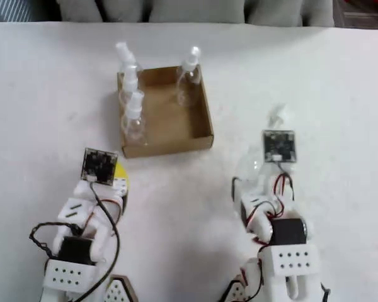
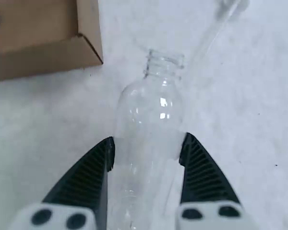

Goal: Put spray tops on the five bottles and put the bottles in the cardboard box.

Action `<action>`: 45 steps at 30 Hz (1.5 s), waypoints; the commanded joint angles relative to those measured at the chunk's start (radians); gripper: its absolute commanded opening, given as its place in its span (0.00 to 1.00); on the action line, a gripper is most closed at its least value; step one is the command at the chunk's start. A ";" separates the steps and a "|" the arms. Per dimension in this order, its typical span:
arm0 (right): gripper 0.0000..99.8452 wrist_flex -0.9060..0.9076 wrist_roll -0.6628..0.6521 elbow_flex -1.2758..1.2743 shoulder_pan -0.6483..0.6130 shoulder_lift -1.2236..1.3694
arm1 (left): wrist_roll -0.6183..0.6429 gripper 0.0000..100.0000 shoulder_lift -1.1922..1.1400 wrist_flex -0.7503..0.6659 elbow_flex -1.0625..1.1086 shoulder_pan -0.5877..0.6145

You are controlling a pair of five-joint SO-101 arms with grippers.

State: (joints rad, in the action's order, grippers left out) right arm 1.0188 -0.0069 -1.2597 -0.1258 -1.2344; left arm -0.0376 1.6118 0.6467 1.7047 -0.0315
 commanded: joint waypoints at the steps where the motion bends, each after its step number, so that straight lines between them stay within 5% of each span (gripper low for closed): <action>1: 0.03 0.010 -0.109 0.011 -0.001 0.084 | -0.006 0.02 -0.012 0.006 -0.005 0.008; 7: 0.19 0.065 -0.164 0.130 0.050 0.315 | -0.006 0.02 -0.012 0.006 -0.005 0.008; 20: 0.32 0.331 -0.161 0.565 0.117 0.670 | -0.008 0.02 -0.012 0.006 -0.005 0.008; 25: 0.27 0.289 -0.169 0.706 0.208 0.736 | -0.008 0.02 -0.012 0.028 -0.005 0.008; 31: 0.07 0.150 -0.170 0.858 0.306 0.888 | -0.008 0.02 -0.012 0.032 -0.005 0.008; 41: 0.07 0.157 -0.158 1.260 0.302 1.322 | -0.009 0.02 -0.012 0.028 -0.005 0.008; 45: 0.10 0.232 -0.058 1.438 0.300 1.458 | -0.009 0.02 -0.010 0.026 -0.005 0.008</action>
State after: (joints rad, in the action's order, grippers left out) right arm 1.2029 -0.1312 0.0292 0.1657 0.1711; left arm -0.0376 1.6118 0.6759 1.7047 -0.0315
